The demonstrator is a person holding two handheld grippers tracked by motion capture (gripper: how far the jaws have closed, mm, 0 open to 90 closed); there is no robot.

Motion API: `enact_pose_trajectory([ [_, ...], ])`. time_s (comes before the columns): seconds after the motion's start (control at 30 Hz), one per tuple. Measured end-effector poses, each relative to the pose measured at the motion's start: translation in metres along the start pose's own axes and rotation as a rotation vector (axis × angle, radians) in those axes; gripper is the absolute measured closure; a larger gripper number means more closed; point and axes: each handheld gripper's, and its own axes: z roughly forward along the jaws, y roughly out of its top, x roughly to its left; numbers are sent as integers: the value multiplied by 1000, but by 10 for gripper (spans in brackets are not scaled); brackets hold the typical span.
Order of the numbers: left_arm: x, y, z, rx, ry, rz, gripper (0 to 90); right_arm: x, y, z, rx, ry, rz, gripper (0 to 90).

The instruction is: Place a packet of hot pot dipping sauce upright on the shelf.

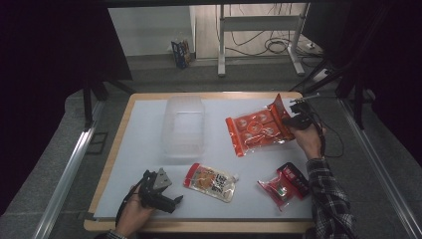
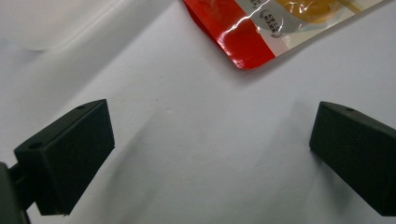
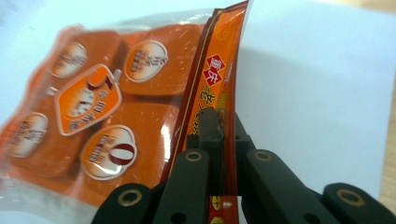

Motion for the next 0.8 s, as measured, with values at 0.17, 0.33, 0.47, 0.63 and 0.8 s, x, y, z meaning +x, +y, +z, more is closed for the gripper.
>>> enact_pose_trajectory([
  [0.17, 0, 0, 0, 0, 3, 3, 0, 11, 12, -22, -44, 15, -39, 887],
  [0.33, -1, 0, -1, 1, 7, 9, 0, 27, 25, -43, -89, 24, -89, 887],
  [0.47, -1, 1, -1, 0, 11, 11, 0, 46, 39, -61, -122, 57, -125, 887],
  [0.63, -1, 1, -2, -6, 16, 7, 0, 61, 50, -70, -144, 82, -150, 887],
  [0.8, 1, 0, -3, -12, 24, -3, 0, 81, 62, -78, -158, 110, -176, 888],
])
